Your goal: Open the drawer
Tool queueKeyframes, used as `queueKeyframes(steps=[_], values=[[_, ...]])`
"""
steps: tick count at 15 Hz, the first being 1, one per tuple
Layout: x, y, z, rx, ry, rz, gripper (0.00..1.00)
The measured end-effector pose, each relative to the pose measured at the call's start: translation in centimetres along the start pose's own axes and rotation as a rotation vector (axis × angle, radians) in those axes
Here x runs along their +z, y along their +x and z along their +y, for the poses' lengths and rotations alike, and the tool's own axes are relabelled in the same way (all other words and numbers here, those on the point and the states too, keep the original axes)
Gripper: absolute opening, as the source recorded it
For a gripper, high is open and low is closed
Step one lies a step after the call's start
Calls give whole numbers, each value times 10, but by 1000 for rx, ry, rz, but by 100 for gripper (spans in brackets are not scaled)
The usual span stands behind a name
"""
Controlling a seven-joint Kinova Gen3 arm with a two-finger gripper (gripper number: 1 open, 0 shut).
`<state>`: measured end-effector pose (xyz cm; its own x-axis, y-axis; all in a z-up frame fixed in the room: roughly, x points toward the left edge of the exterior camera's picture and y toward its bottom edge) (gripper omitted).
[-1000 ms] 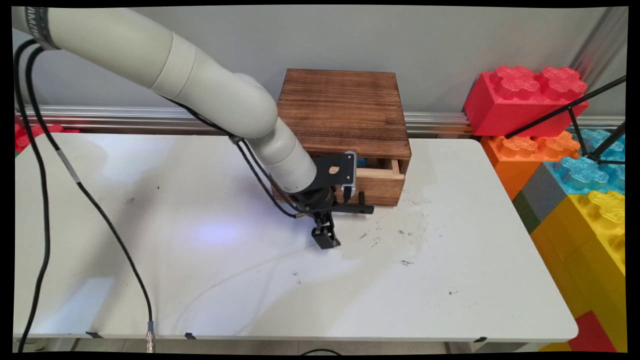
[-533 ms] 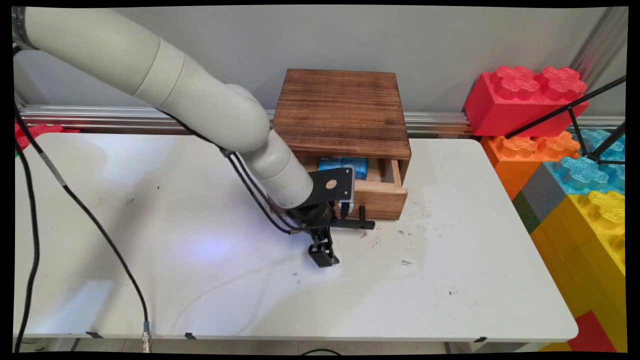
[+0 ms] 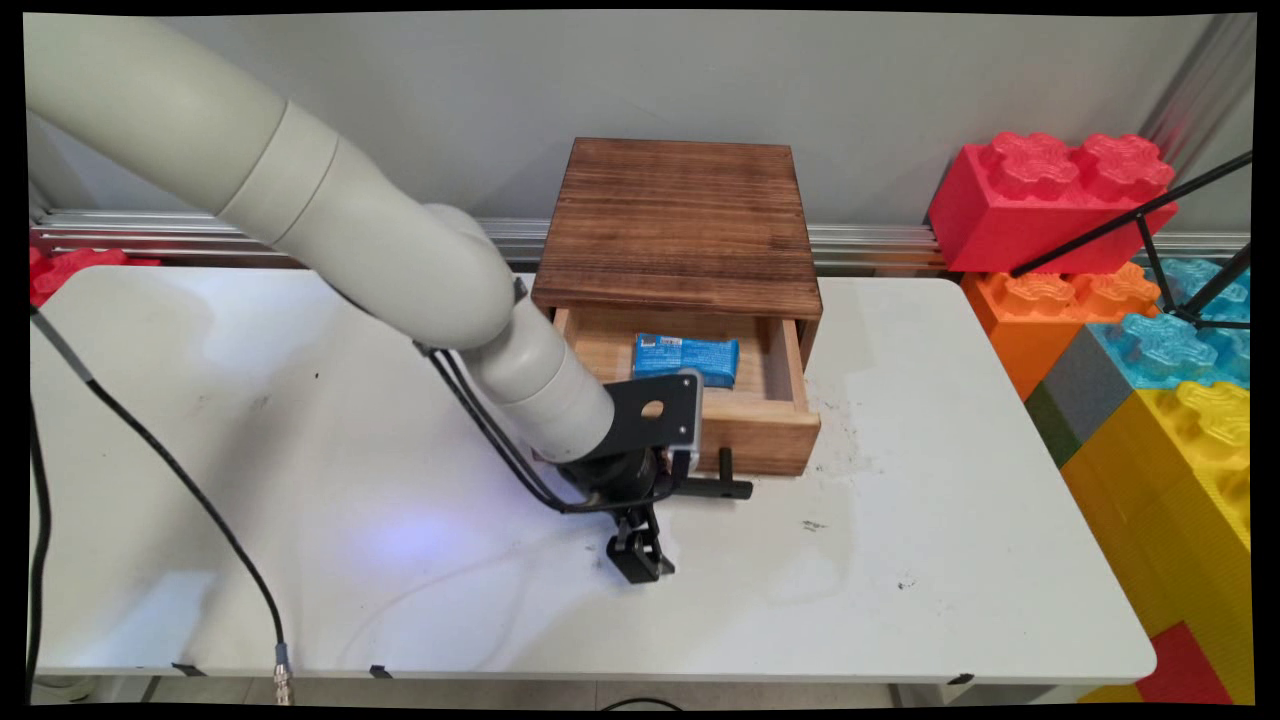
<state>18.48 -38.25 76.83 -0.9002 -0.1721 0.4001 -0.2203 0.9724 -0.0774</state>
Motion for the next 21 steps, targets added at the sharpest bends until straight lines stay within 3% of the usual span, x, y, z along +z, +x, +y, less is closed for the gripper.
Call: queueKeyframes(steps=[11, 21], values=[[-3, 2, 48, -11, -25, 40, 100], [-8, 0, 75, -30, -49, 53, 100]])
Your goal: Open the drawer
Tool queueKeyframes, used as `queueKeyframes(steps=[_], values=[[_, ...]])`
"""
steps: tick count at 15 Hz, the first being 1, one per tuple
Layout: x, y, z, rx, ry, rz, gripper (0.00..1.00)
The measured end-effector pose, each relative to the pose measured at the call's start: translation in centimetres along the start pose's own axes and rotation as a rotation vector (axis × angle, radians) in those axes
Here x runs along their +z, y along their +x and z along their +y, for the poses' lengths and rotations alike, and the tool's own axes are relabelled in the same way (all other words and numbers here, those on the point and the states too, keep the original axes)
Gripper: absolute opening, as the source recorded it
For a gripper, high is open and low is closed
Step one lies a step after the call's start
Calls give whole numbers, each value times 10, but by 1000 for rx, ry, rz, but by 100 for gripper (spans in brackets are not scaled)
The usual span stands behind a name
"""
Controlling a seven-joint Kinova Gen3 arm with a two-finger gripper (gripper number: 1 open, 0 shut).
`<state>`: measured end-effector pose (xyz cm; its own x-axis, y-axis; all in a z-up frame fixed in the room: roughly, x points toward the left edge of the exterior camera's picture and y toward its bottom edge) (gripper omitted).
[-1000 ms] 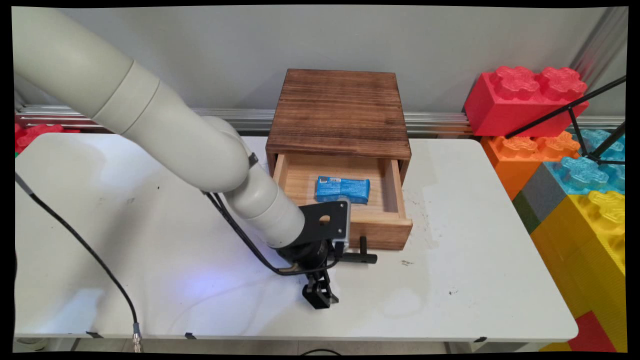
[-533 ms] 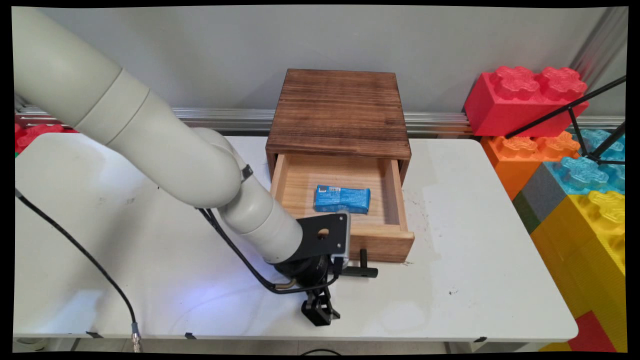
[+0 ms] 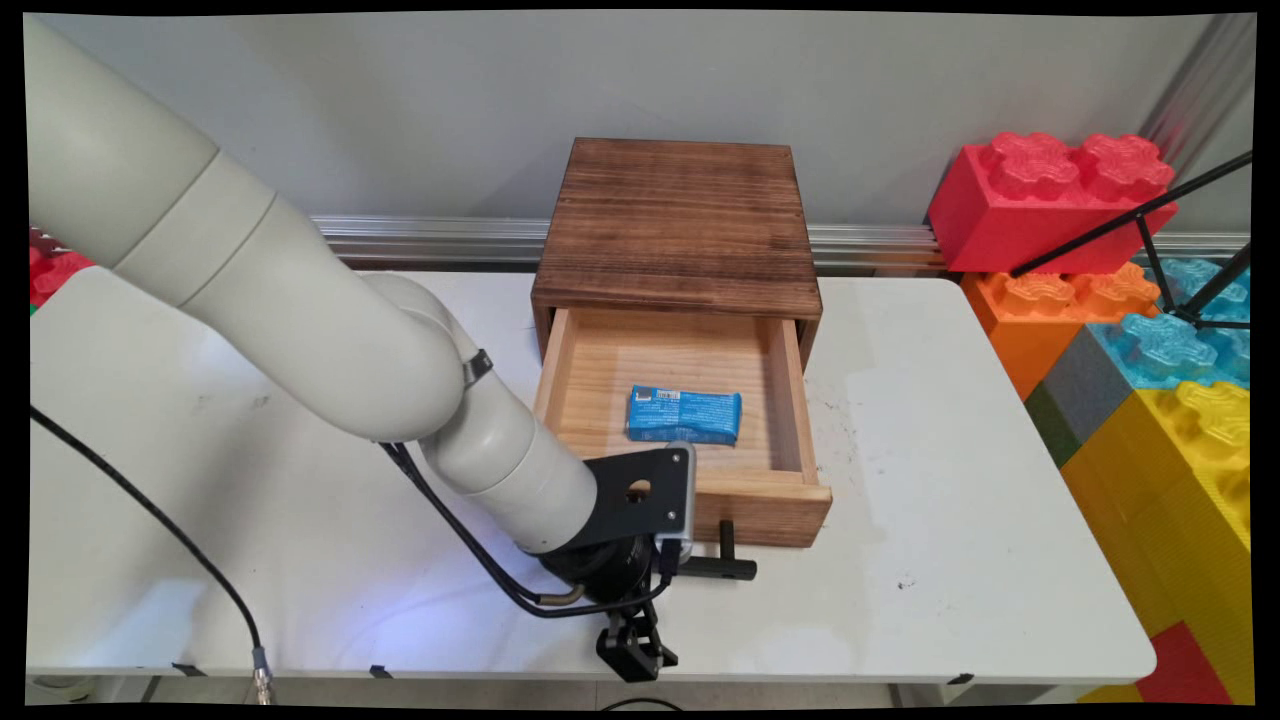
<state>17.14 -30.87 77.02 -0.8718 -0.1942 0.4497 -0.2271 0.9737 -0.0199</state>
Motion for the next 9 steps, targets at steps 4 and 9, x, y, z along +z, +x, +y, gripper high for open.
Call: queueKeyframes(steps=[4, 9], values=[[-2, -2, 6, -8, -7, 4, 100], [-6, -2, 11, -16, -14, 14, 100]])
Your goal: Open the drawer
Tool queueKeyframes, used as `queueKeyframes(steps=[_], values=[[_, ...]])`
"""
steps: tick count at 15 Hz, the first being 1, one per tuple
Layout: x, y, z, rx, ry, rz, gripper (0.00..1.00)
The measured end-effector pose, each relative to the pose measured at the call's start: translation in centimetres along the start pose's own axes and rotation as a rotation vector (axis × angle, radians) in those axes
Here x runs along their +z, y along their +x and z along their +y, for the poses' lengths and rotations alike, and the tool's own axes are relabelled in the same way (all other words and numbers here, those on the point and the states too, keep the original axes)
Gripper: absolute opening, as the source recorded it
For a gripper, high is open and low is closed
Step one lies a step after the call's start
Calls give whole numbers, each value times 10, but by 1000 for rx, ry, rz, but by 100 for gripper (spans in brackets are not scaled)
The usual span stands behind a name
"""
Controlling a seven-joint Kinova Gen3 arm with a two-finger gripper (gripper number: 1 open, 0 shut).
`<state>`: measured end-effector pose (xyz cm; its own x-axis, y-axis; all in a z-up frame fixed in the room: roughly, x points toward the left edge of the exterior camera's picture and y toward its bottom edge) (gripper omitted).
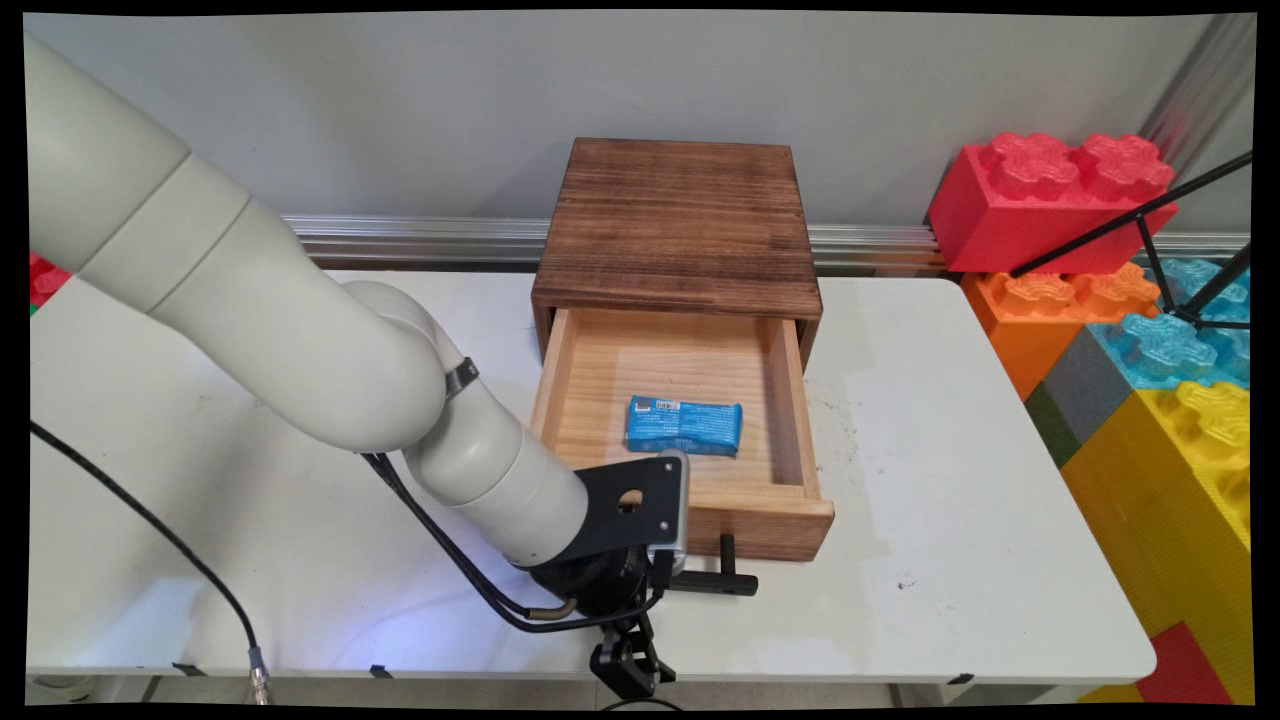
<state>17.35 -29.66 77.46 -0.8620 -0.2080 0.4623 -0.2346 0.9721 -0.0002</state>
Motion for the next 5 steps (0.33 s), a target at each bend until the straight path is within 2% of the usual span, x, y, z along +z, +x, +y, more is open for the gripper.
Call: queueKeyframes(steps=[5], values=[[-11, 2, 0, -5, 2, 17, 100]])
